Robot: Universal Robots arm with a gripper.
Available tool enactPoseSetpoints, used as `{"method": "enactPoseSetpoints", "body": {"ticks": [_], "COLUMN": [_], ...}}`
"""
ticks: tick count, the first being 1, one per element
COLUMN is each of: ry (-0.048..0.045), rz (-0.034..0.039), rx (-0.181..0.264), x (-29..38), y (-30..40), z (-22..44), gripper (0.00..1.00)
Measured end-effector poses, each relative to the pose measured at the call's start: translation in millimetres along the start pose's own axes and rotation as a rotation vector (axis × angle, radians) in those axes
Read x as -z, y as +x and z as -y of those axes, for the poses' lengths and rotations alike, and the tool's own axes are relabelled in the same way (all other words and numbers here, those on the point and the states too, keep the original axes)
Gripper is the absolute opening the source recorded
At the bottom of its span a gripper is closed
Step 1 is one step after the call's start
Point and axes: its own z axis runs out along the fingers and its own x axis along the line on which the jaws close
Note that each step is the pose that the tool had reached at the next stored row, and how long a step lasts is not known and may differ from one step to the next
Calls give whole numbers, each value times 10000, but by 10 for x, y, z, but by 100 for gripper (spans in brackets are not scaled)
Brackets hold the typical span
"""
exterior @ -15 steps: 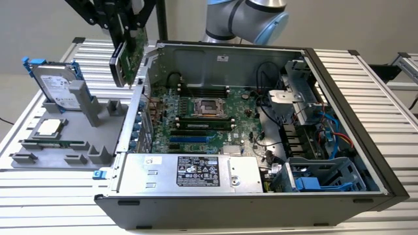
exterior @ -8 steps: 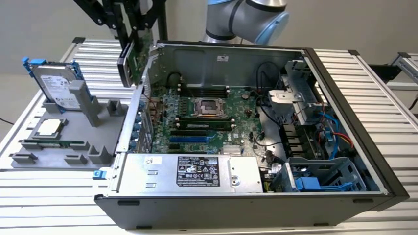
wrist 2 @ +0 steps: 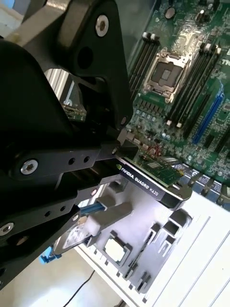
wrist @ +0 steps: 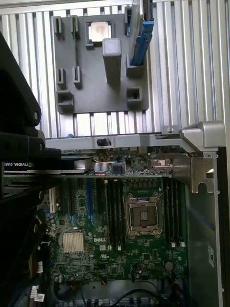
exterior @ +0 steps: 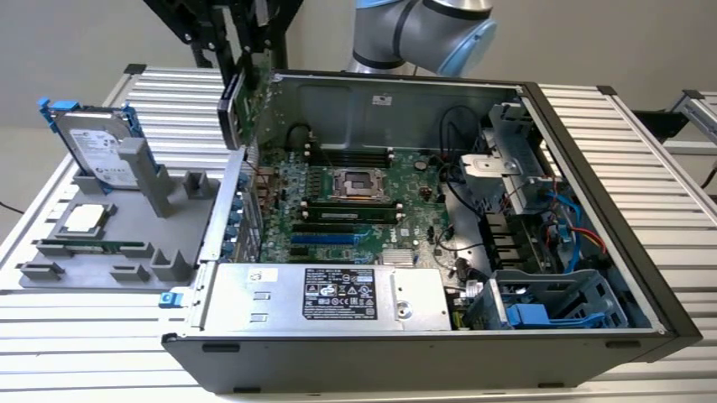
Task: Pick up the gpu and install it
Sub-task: 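Pick up the gpu and move the gpu toward the slot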
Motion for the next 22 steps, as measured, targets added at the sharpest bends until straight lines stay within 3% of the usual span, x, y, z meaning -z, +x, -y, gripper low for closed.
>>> {"method": "enactPoseSetpoints", "body": {"ticks": [22], "ry": [1], "rz": [-3], "rx": [0], "x": [-12], "y": [-427], "z": [-32], "gripper": [0]}}
